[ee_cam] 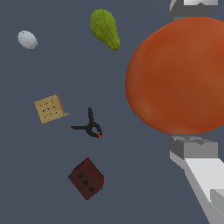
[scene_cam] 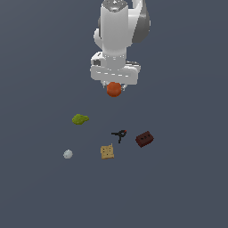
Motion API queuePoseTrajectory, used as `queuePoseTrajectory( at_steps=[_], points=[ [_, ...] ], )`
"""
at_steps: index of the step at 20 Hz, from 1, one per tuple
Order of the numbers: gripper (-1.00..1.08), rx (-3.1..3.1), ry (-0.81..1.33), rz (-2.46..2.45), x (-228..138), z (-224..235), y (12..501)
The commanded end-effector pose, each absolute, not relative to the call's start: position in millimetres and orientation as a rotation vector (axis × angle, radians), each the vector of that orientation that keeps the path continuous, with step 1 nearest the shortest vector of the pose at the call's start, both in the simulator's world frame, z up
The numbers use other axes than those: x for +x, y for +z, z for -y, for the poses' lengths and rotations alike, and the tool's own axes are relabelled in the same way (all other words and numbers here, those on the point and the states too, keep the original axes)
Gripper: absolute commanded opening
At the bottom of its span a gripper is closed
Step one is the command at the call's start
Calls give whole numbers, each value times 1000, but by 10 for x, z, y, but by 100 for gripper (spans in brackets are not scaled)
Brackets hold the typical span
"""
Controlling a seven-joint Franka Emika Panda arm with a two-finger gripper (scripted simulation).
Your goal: Pick up a designated object from a clutter of objects.
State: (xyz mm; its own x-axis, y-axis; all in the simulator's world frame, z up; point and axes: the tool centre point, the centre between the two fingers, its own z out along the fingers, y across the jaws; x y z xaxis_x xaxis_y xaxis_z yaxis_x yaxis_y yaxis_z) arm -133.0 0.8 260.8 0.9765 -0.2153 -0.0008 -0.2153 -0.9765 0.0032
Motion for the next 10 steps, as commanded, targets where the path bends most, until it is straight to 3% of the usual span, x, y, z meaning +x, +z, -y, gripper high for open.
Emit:
queuePoseTrajectory(
  at_steps=[1, 10],
  points=[
    [-100, 3121, 0, 340, -1316, -72, 2833],
    [-100, 3122, 0, 339, -1244, -301, 3610]
  ],
)
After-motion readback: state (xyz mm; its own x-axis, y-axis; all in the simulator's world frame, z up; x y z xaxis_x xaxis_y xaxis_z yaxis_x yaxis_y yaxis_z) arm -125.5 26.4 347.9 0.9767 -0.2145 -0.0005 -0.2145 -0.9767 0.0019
